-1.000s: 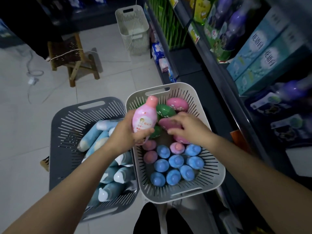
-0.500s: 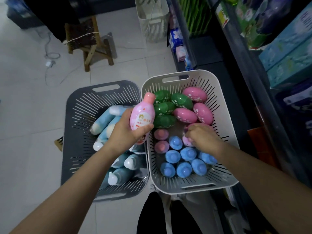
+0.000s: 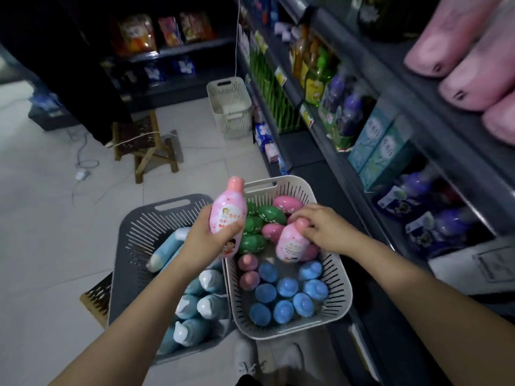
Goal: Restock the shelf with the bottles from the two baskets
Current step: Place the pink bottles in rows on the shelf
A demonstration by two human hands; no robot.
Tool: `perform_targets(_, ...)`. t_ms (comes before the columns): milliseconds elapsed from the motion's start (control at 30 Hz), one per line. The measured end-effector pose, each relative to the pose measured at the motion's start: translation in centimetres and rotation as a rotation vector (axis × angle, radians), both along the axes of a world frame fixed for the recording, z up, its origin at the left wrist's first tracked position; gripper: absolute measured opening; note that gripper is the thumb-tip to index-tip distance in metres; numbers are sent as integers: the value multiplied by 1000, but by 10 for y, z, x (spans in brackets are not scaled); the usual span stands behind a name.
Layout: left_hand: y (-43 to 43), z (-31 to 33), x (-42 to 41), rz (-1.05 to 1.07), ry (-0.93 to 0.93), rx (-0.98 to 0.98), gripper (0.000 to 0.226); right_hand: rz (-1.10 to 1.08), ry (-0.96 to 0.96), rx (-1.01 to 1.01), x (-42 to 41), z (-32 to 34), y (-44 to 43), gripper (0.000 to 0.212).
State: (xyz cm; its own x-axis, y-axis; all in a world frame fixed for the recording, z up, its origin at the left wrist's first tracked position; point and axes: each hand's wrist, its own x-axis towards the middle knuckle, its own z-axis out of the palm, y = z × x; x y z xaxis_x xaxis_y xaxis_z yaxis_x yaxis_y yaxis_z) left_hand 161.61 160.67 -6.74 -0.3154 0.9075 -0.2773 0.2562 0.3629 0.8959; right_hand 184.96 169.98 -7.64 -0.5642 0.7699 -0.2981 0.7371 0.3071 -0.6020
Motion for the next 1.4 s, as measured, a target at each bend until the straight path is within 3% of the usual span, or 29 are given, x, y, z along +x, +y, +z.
perform_targets(200, 9, 47, 7, -63, -50, 89, 72, -160, 176, 90, 10, 79, -10, 41)
perform_targets(267, 13, 63, 9, -100, -65, 136, 67, -228, 226, 138, 12, 102, -18, 41)
perform_targets(400, 19, 89, 16, -223, -105, 216, 29, -367, 316, 202, 15, 142, -46, 38)
perform_targets(667, 6, 137, 37, -564, -151, 372, 45, -667, 362, 398, 21, 199, -131, 38)
perform_targets(900, -22, 184, 113, -748, -178, 562, 38, -951, 349, 556, 71, 244, -232, 36)
perform_targets(1100, -80, 219, 190, -950, -214, 668, 38, -1158, 256, 647, 125, 272, -333, 37)
perform_targets(1400, -200, 244, 303, -1198, -191, 751, 44, -1379, 282, 773, 196, 277, -483, 34)
